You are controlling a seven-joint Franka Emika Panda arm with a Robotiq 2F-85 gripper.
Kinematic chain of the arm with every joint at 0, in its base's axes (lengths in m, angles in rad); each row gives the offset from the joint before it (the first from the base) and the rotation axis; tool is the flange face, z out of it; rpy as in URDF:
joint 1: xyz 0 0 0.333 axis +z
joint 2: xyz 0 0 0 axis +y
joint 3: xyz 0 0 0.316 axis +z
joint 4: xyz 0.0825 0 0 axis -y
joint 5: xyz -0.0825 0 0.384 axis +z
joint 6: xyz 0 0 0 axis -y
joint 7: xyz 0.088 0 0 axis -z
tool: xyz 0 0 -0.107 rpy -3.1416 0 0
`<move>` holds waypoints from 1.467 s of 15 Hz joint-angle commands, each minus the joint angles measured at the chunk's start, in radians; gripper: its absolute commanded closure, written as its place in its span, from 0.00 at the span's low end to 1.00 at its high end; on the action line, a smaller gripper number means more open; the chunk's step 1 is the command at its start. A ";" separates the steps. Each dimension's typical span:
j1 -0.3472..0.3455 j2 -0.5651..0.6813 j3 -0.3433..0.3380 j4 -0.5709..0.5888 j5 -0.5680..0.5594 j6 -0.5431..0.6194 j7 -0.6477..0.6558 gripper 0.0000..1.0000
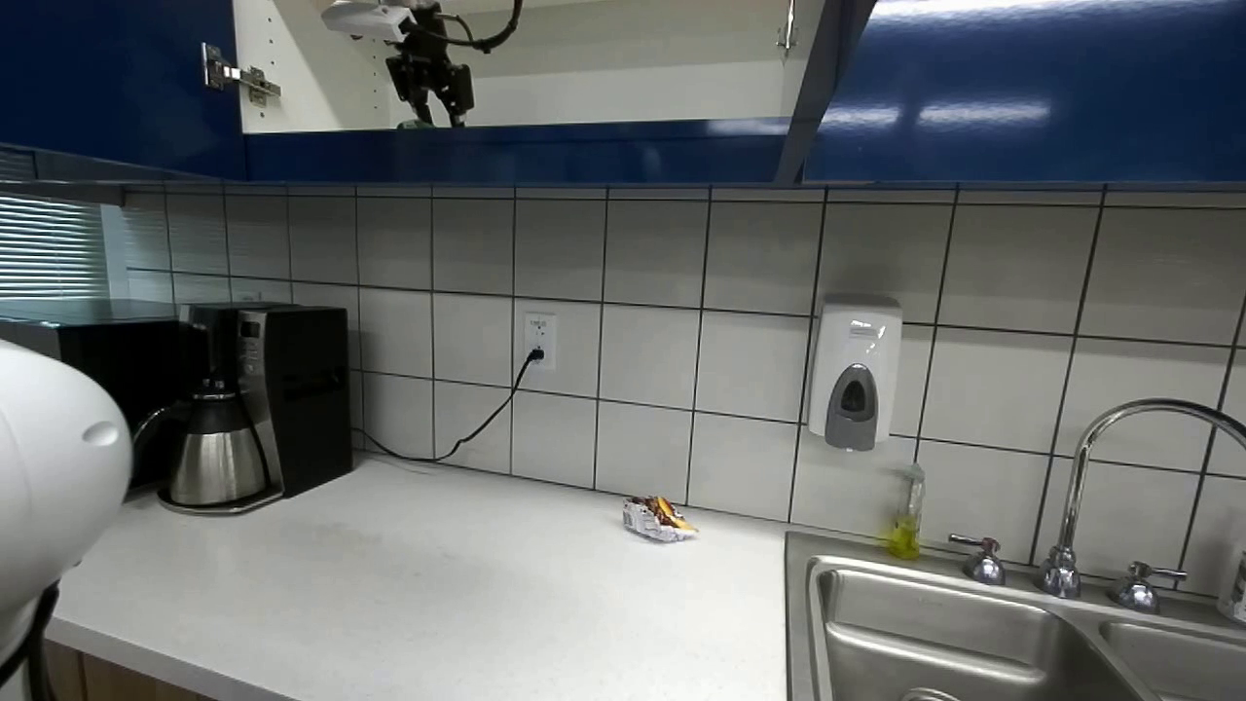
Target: Put the chocolate bar inside the cupboard
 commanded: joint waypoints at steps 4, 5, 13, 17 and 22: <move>0.003 0.025 0.000 0.051 -0.020 -0.037 0.032 0.00; 0.003 0.022 0.000 0.052 -0.019 -0.040 0.030 0.00; -0.004 -0.011 -0.013 0.012 -0.009 -0.040 0.017 0.00; -0.004 -0.037 -0.020 -0.024 -0.005 -0.029 0.013 0.00; -0.006 -0.083 -0.028 -0.091 0.003 -0.009 0.006 0.00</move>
